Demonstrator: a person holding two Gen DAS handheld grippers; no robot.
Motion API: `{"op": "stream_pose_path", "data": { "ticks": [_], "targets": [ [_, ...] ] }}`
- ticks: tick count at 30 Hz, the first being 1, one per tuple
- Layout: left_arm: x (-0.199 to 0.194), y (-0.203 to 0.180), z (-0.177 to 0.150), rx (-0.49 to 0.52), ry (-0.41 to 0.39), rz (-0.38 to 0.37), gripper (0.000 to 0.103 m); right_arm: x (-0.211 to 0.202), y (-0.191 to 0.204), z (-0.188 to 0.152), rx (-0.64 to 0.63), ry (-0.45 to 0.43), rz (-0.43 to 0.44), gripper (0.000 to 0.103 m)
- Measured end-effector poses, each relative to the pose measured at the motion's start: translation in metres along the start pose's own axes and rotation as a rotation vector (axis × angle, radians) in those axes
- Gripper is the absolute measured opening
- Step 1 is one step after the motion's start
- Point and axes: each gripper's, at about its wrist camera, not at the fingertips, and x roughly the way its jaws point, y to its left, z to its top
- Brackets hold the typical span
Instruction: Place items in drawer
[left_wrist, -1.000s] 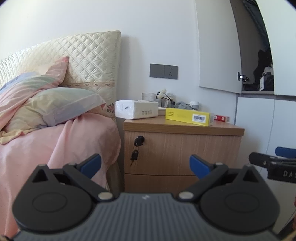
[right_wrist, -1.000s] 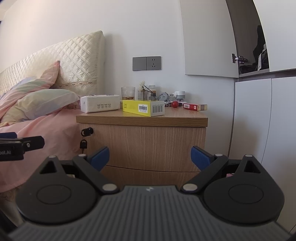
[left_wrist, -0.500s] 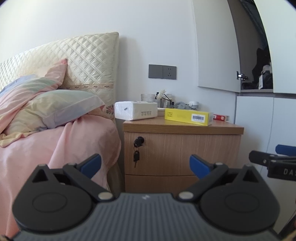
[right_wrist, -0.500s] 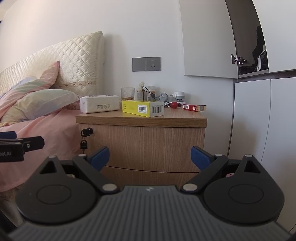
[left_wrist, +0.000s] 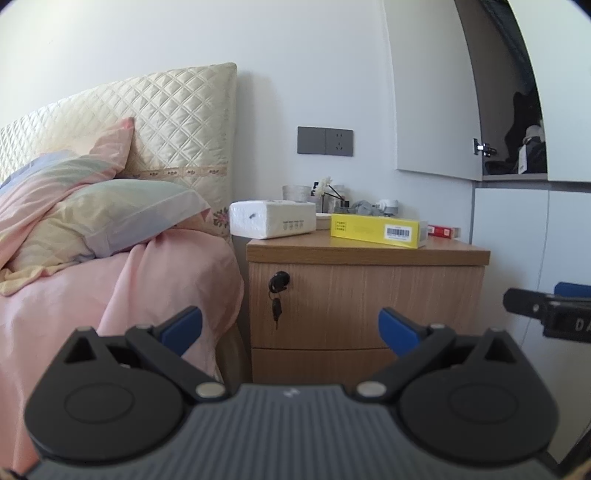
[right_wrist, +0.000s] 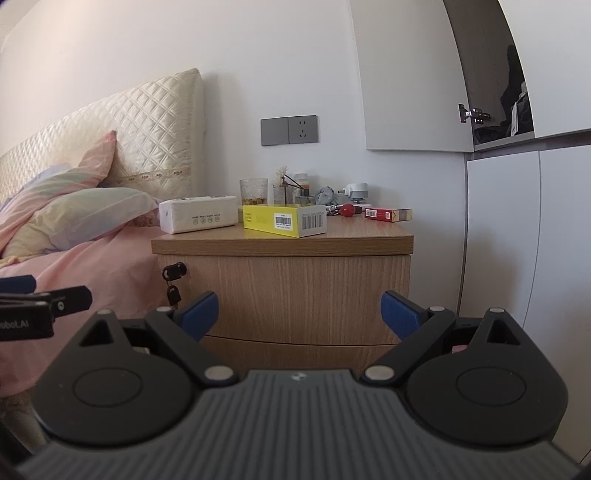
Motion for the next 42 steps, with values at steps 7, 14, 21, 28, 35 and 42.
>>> {"op": "stream_pose_path", "data": {
  "ticks": [7,14,21,28,35,42],
  "targets": [
    [0.015,-0.003,0.005,0.047,0.000,0.056,0.103,0.005,-0.010,0.005,0.068,-0.008,-0.007,0.097],
    [0.034,-0.008,0.015,0.080,-0.020,0.098,0.103,0.011,-0.011,0.010,0.058,-0.026,-0.028,0.097],
    [0.051,-0.004,0.024,0.017,0.003,0.028,0.102,0.026,-0.015,0.019,0.039,-0.061,-0.048,0.097],
    [0.079,-0.010,0.045,-0.014,0.005,-0.005,0.103,0.048,-0.032,0.037,0.108,-0.053,-0.014,0.097],
    [0.112,-0.013,0.057,0.045,0.000,-0.030,0.103,0.074,-0.049,0.061,0.117,-0.118,-0.047,0.097],
    [0.149,0.018,0.053,-0.046,-0.005,-0.001,0.103,0.111,-0.082,0.059,0.120,-0.140,-0.012,0.097]
  ]
}}
